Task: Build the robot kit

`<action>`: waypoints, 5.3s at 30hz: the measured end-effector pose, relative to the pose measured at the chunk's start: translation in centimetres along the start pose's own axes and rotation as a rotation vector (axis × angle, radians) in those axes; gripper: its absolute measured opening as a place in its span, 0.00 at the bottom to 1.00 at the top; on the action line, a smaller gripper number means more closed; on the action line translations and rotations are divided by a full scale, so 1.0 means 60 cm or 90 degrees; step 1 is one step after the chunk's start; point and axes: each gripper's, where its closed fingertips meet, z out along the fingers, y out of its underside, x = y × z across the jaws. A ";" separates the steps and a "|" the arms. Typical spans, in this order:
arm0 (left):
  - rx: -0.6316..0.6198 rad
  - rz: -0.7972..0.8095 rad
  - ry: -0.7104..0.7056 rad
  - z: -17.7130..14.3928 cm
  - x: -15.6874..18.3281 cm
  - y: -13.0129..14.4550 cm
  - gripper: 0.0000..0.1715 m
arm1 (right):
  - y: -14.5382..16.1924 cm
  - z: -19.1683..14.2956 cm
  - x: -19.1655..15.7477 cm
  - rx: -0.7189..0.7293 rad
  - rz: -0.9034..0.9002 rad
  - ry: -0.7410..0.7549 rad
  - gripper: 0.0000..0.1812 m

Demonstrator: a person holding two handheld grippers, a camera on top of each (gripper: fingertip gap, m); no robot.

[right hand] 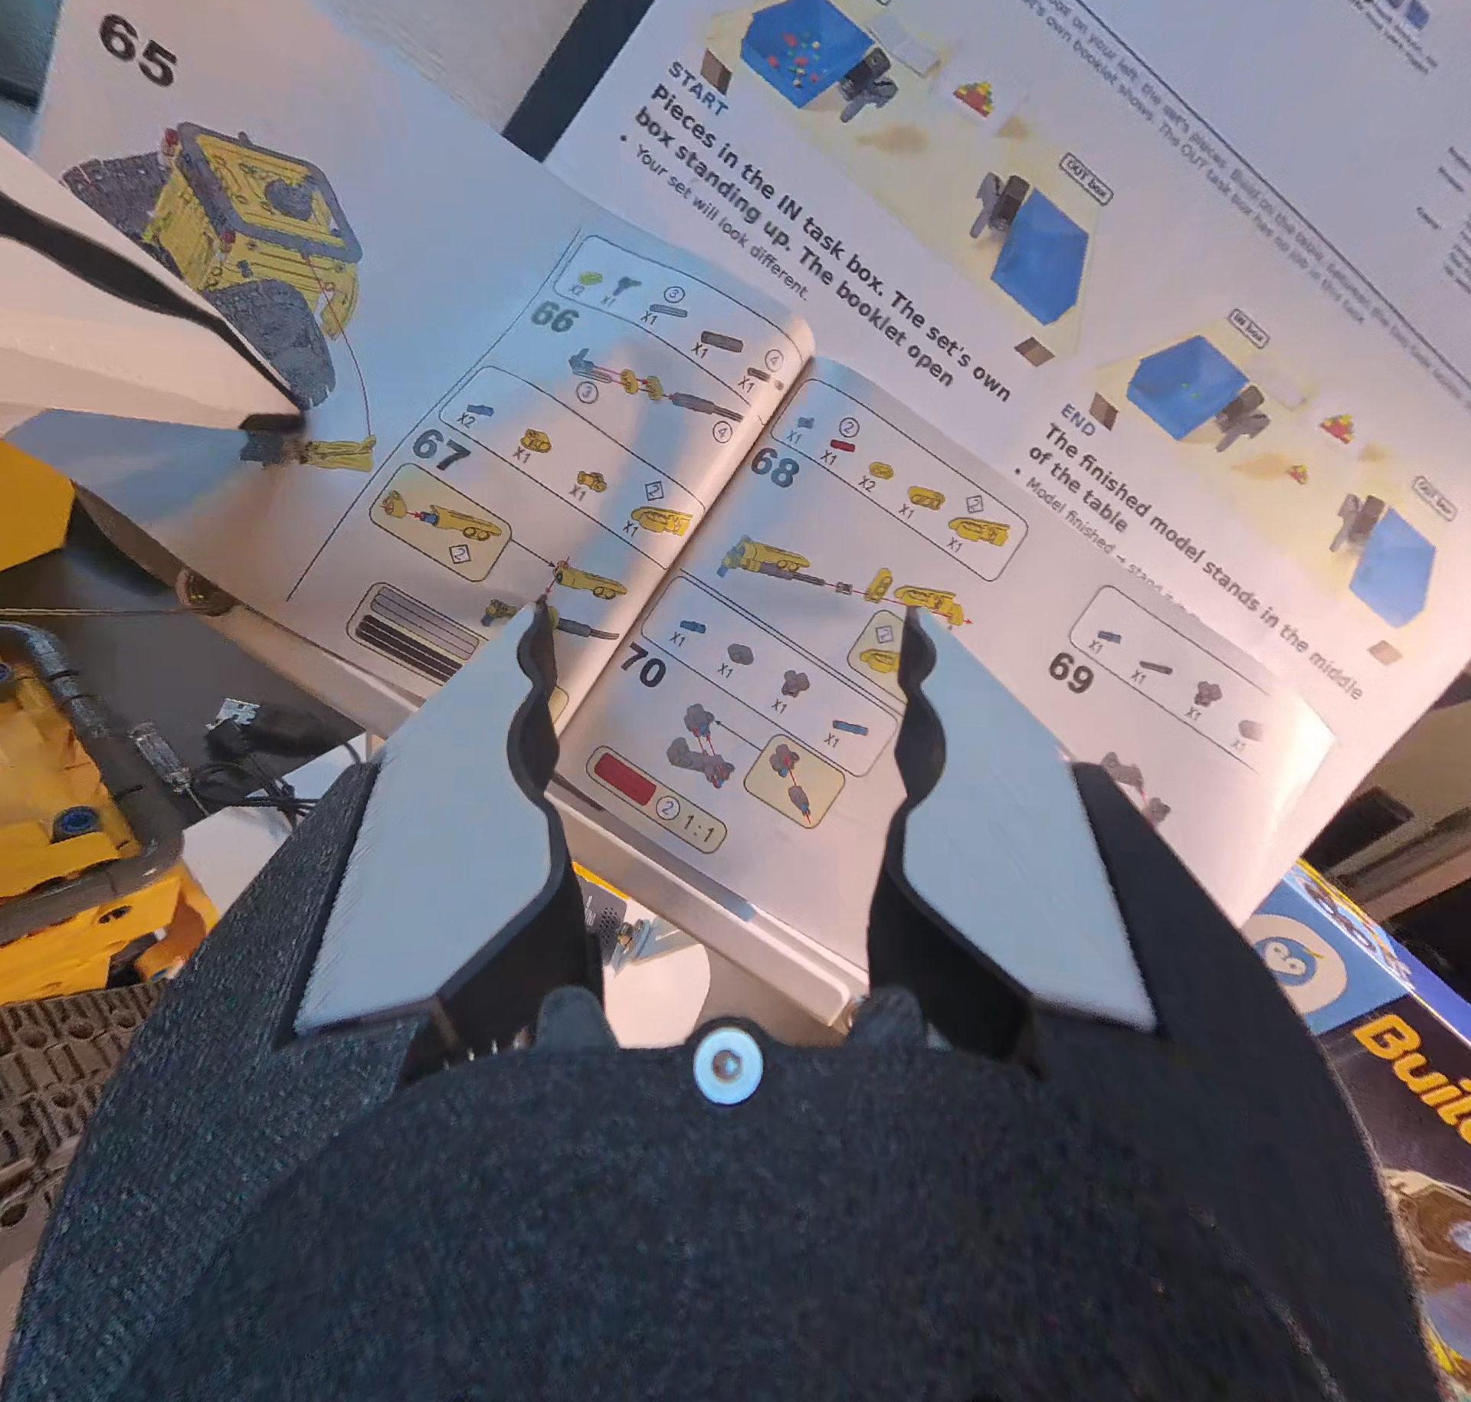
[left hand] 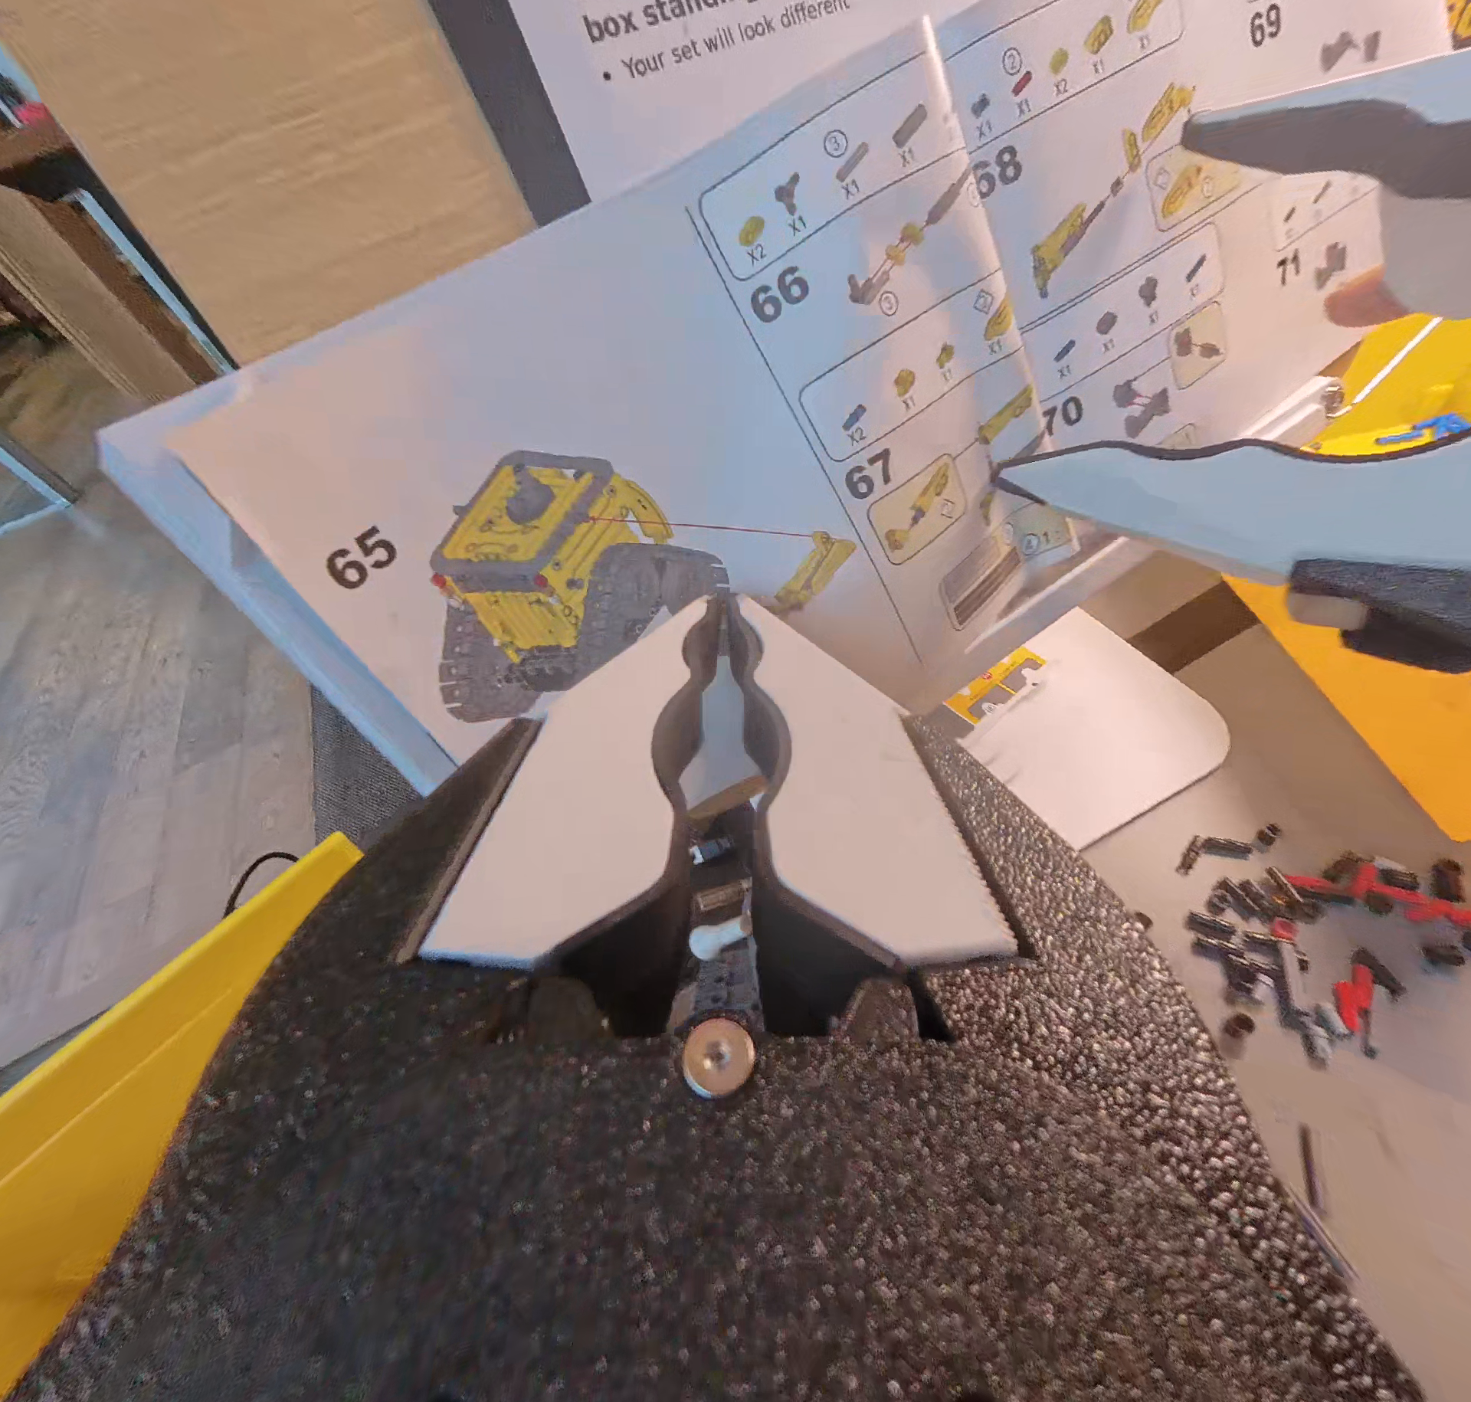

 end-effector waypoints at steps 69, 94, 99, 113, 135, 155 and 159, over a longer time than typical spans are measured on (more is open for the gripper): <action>0.009 0.447 -0.097 -0.022 -0.014 0.027 0.10 | -0.021 0.024 -0.014 0.009 -0.058 0.008 0.42; 0.123 -0.212 0.022 -0.048 -0.045 -0.010 0.25 | -0.018 0.024 -0.012 0.015 -0.042 -0.007 0.42; 0.049 -0.211 0.044 -0.003 -0.014 -0.010 0.06 | -0.017 0.024 -0.012 0.010 -0.036 -0.009 0.42; 0.021 0.096 0.120 0.005 0.099 -0.044 0.09 | -0.003 -0.035 0.016 0.043 0.014 -0.051 0.49; -0.024 0.231 0.050 0.108 0.200 -0.076 0.00 | 0.208 -0.123 0.088 -0.111 0.062 -0.070 0.35; -0.029 0.235 0.058 0.107 0.199 -0.074 0.00 | 0.179 -0.114 0.075 -0.033 0.606 -0.063 0.28; -0.036 0.246 0.055 0.106 0.199 -0.073 0.00 | 0.169 -0.098 0.100 0.005 0.777 -0.037 0.18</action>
